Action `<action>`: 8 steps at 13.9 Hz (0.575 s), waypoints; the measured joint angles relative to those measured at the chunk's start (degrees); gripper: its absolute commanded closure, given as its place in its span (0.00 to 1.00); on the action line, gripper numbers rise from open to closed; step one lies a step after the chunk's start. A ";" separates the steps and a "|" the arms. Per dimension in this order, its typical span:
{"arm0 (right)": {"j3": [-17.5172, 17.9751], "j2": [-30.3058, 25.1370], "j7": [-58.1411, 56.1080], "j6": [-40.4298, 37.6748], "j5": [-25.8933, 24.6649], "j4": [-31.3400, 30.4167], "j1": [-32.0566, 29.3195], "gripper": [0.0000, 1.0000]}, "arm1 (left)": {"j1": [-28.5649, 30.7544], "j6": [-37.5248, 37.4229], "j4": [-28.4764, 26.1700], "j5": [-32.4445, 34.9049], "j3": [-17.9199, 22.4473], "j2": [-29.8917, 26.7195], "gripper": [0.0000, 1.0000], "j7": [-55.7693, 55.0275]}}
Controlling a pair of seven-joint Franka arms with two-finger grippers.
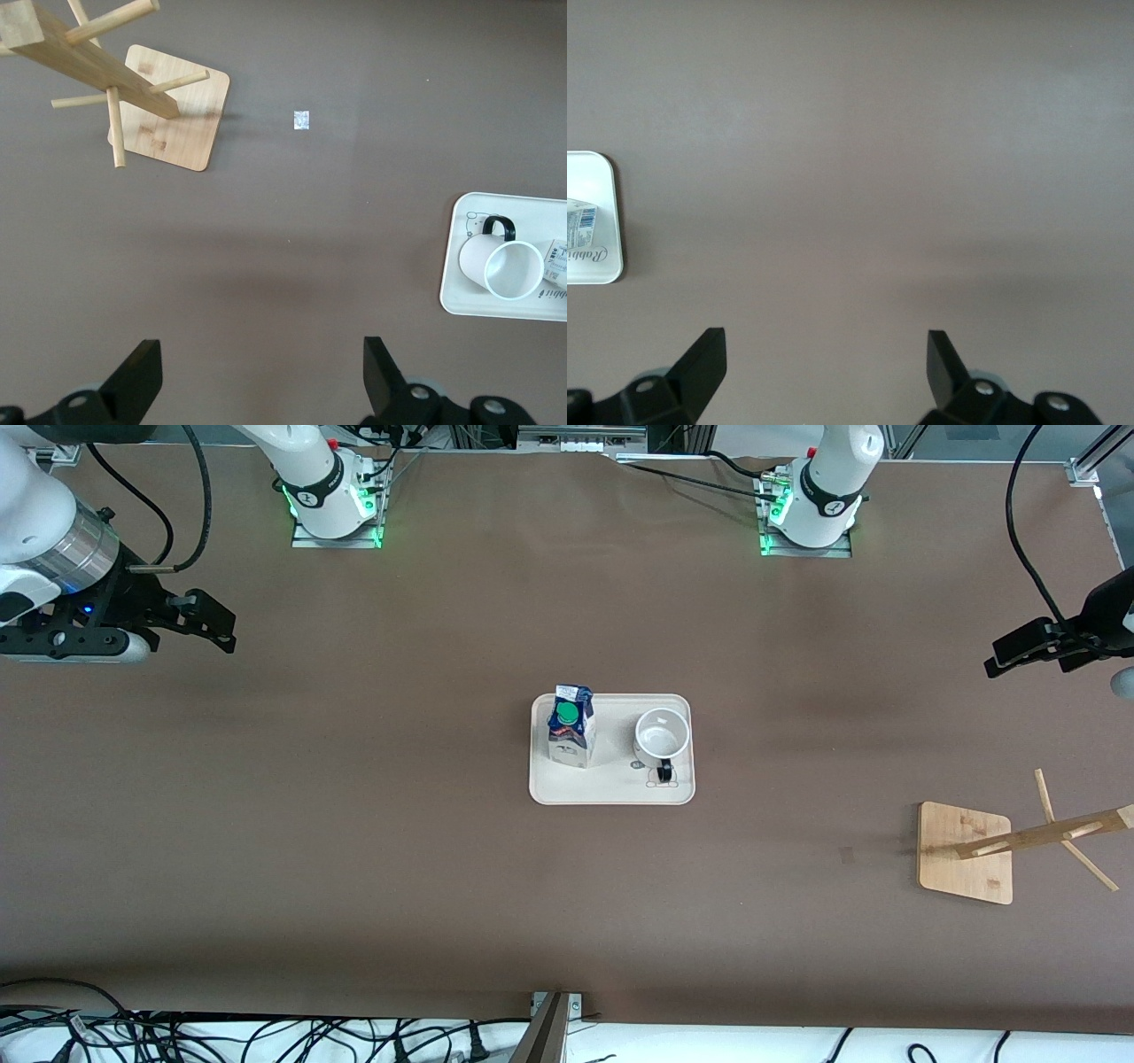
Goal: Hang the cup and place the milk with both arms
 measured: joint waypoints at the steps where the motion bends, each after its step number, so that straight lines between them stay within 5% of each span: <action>1: 0.00 0.00 0.21 -0.03 0.00 0.00 0.00 0.00 | 0.00 0.00 0.00 0.00 0.00 0.00 0.00 -0.08; 8: -0.01 0.09 0.68 0.49 1.37 0.29 0.01 0.00 | -0.24 0.00 0.76 0.00 -0.69 -0.02 0.00 -0.12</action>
